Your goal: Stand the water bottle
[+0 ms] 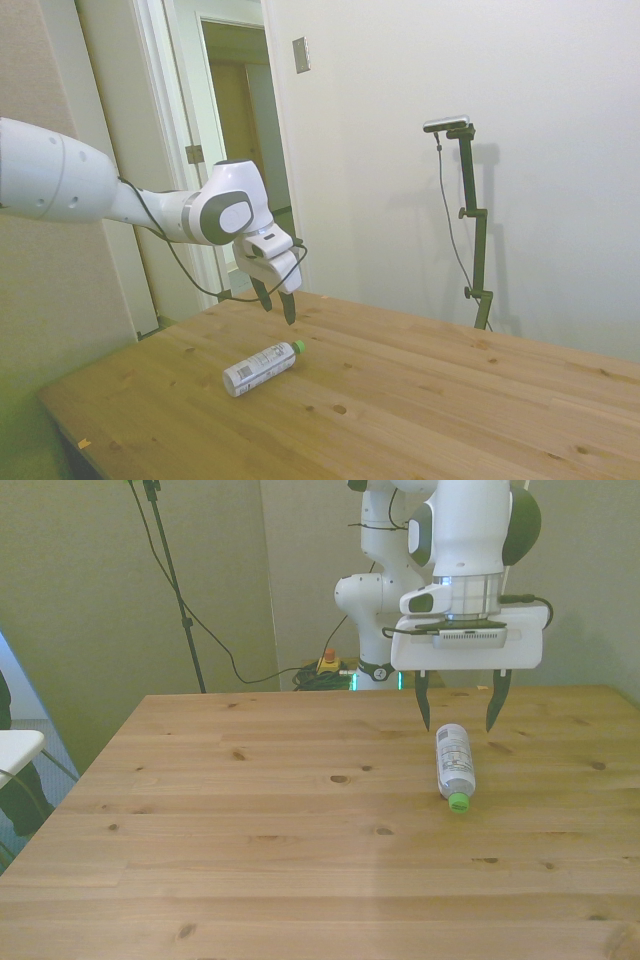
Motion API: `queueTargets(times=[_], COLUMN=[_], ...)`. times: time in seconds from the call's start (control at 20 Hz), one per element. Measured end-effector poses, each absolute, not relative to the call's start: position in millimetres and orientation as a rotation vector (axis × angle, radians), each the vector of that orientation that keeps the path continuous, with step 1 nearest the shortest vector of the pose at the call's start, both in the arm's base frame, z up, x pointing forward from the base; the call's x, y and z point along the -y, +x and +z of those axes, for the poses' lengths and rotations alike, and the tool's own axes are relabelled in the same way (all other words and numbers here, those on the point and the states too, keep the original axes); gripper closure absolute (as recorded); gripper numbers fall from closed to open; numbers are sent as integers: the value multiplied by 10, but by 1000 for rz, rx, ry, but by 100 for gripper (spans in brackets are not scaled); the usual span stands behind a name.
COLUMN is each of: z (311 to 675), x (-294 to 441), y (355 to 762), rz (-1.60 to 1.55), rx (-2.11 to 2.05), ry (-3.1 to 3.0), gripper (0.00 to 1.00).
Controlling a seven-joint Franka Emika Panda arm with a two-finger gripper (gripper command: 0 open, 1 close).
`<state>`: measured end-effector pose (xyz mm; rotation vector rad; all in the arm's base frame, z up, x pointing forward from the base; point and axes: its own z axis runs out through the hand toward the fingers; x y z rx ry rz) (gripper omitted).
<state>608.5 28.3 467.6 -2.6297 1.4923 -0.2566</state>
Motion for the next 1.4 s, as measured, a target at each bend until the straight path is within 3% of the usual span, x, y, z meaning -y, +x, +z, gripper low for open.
queueTargets(times=[0.55, 1.4], z=[4022, 3650], x=[-201, -377], y=[6583, 6638], rz=[-183, -154], rx=[-1547, -1540], ry=[-2681, -2759], gripper=[0, 0])
